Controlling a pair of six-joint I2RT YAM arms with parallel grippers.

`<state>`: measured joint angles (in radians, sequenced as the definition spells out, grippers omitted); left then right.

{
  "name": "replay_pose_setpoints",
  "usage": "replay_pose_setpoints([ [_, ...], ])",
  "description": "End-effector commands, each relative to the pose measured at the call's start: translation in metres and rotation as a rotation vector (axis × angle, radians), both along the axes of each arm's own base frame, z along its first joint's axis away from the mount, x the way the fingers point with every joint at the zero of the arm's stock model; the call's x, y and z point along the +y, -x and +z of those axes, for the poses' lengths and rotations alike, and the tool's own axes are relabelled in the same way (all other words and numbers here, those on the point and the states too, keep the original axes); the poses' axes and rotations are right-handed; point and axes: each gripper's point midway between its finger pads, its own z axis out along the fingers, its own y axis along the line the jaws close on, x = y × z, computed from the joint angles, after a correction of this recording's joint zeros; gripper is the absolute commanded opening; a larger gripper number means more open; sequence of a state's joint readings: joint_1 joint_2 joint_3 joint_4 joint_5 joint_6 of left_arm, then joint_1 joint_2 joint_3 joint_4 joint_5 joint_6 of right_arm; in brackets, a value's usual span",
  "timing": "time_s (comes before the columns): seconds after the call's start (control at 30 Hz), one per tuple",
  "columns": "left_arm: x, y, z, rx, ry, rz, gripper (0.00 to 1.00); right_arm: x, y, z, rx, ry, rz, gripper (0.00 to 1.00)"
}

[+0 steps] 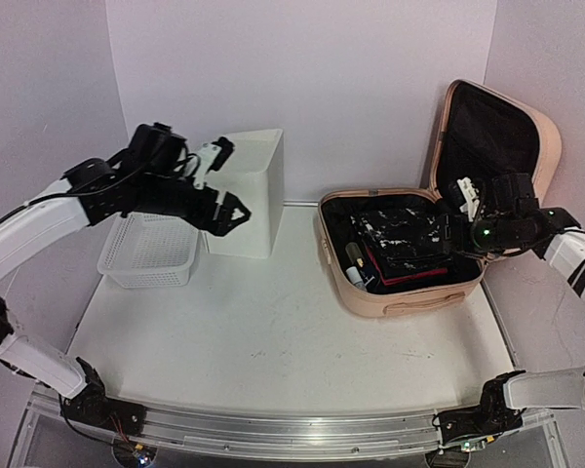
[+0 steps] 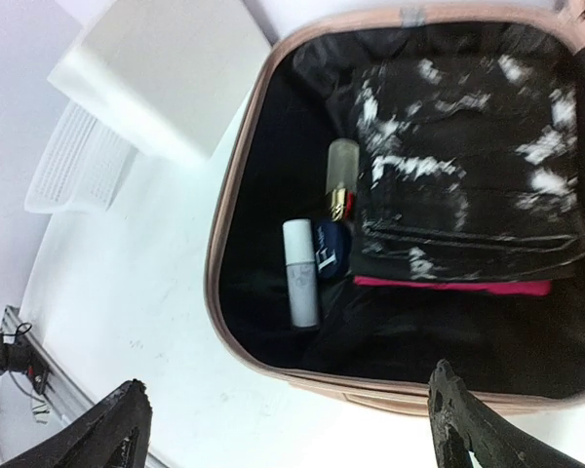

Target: Open, take out, and arrange the luggage

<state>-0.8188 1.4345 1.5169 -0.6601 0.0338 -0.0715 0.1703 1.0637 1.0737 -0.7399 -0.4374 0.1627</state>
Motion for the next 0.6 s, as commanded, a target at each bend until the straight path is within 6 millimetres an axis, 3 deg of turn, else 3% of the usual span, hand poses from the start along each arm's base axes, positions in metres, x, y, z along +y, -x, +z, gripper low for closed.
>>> replay_pose_setpoints([
  [0.0, 0.102, -0.005, 0.004, -0.025, 0.033, 0.304, 0.96, 0.029, -0.006, 0.002, -0.046, -0.093, 0.100, 0.98],
  [0.13, 0.176, -0.014, -0.049, 0.169, 0.046, 0.531, 0.88, 0.048, -0.002, -0.009, -0.025, -0.077, 0.158, 0.98],
  [0.27, 0.186, -0.032, -0.081, 0.342, 0.139, 0.539, 0.82, 0.063, 0.000, -0.020, -0.004, -0.049, 0.197, 0.98],
  [0.33, 0.173, -0.043, -0.078, 0.335, 0.170, 0.482, 0.84, 0.067, -0.001, -0.025, 0.012, -0.041, 0.201, 0.98],
  [0.47, 0.148, -0.075, -0.050, 0.310, 0.283, 0.367, 0.93, 0.074, -0.002, -0.033, 0.045, -0.036, 0.200, 0.98],
  [0.57, 0.150, -0.113, -0.029, 0.298, 0.348, 0.363, 0.95, 0.082, -0.010, -0.038, 0.067, -0.039, 0.178, 0.98],
])
